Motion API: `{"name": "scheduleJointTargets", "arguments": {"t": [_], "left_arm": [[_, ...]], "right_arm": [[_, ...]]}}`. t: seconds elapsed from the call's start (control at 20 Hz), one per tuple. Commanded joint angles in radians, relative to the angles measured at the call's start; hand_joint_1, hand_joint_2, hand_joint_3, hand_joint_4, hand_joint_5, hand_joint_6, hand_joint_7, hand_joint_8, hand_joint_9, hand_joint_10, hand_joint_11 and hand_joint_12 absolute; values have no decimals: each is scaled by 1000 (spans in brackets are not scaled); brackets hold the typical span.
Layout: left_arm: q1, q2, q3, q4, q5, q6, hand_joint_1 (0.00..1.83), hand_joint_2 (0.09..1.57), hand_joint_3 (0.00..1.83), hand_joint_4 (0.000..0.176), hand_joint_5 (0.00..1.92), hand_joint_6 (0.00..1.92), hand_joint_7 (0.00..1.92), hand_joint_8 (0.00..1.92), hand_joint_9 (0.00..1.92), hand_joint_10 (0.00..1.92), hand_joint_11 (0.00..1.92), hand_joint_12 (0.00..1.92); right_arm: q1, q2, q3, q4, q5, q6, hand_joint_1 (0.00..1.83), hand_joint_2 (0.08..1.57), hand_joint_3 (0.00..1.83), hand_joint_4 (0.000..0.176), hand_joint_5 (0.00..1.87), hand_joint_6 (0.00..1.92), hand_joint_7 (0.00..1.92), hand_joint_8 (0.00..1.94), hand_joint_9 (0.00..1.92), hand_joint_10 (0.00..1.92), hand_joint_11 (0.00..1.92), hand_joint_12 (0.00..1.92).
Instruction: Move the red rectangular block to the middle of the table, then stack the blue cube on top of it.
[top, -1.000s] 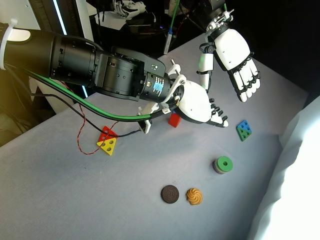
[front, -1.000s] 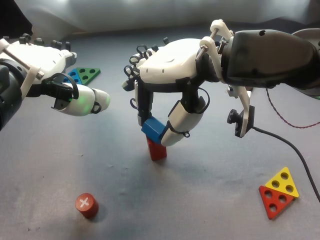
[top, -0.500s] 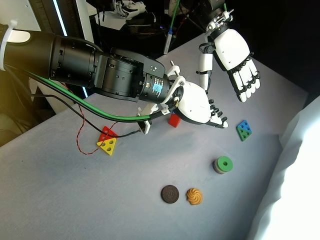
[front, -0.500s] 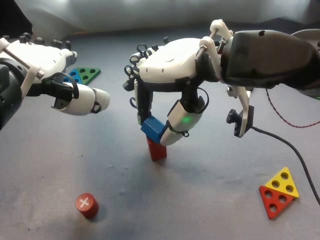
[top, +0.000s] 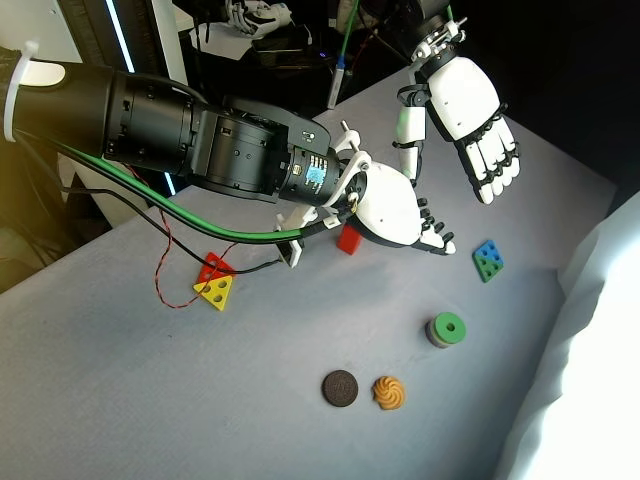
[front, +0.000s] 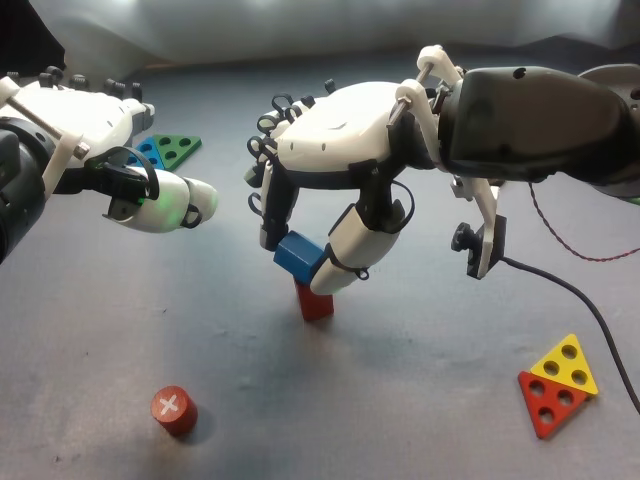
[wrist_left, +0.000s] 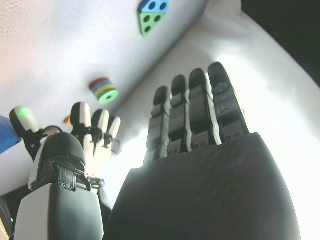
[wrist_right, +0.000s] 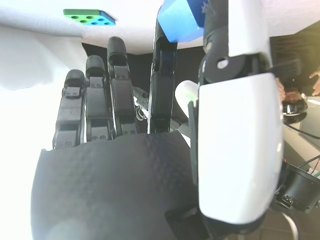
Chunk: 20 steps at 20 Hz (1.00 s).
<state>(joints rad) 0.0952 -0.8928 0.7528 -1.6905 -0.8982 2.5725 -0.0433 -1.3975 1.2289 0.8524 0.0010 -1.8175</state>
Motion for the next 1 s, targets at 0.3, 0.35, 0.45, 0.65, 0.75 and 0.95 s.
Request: {"name": "scheduleJointTargets", "arguments": {"t": [0.3, 0.35, 0.45, 0.65, 0.75, 0.95], "left_arm": [[-14, 17, -3, 73, -32, 4, 139, 1169, 0, 0, 138, 0, 138, 0, 94, 1, 0, 209], [-14, 17, -3, 73, -32, 4, 145, 1167, 0, 0, 137, 0, 138, 0, 96, 2, 0, 210], [-12, 17, -6, 72, -33, 4, 144, 1167, 0, 0, 140, 2, 136, 0, 94, 1, 0, 210], [-3, 18, -16, 57, -34, 5, 147, 1165, 0, 0, 151, 3, 145, 2, 103, 3, 0, 231], [-3, 18, -23, 47, -53, 7, 151, 1163, 0, 0, 148, 1, 142, 1, 99, 0, 0, 223], [-7, 17, -32, 47, -74, 7, 131, 1173, 2, 0, 164, 3, 147, 4, 98, 3, 0, 209]], "right_arm": [[26, 21, 2, 5, 59, 26, 714, 870, 0, 140, 269, 0, 73, 0, 0, 0, 0, 0], [30, 26, 1, 5, 57, 28, 694, 872, 1, 128, 212, 0, 53, 0, 0, 0, 0, 0], [46, 54, -9, 9, 54, 53, 679, 876, 3, 96, 95, 0, 11, 0, 0, 0, 0, 0], [41, 156, -77, 10, 137, 11, 637, 868, 0, 10, 0, 0, 0, 0, 0, 0, 0, 0], [34, 226, -120, -2, 209, -26, 645, 873, 2, 0, 0, 0, 0, 0, 0, 0, 0, 0], [27, 360, -173, -8, 263, -5, 667, 872, 1, 0, 21, 7, 0, 0, 0, 0, 8, 4]]}}
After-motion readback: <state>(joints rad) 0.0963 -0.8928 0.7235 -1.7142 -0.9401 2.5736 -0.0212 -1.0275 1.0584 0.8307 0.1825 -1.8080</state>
